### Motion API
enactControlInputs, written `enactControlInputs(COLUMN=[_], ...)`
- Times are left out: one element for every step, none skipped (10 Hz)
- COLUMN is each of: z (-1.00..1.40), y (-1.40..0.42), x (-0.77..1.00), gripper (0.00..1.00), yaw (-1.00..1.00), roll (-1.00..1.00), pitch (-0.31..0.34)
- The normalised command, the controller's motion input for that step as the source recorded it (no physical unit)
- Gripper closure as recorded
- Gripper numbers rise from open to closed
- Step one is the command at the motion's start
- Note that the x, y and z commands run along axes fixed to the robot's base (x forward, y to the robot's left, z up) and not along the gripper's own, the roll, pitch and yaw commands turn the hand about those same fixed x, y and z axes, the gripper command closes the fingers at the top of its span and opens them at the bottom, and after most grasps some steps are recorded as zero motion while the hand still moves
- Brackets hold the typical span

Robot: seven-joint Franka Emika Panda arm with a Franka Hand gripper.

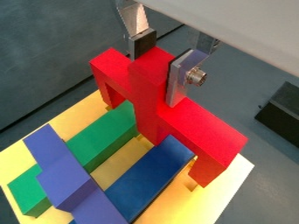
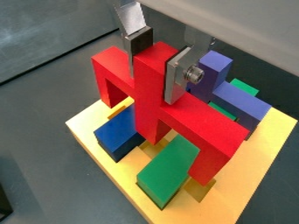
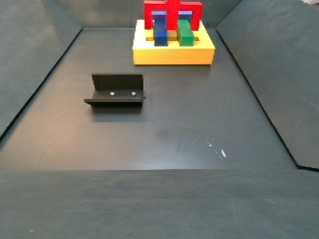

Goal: Pick up the red object. Move up. Place the red object on the fixture. Regrasp the red object. Move to above the board. Insert the red object.
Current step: Insert the red object.

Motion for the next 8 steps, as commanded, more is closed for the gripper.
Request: enactControlInputs(z=[-0.18,-0.20,-0.16,0.00,0.00,0.09,0.00,0.00], y=[0.15,0.11,0.00,-0.23,-0.18,-0.11,-0.06,0.00], x=[0.04,0.00,0.00,-0.07,-0.07,-0.10,0.01,0.14], gripper=[1.00,1.00,1.00,1.00,1.00,1.00,1.00,1.00], yaw=[0.00,0.00,0.00,0.04,0.00,0.00,0.00,0.00], roll=[-0.03,-0.01,0.00,0.05,0.12,0.09,0.01,0.02], pitch=[0.000,0.000,0.000,0.000,0.036,0.044,0.013,0.043])
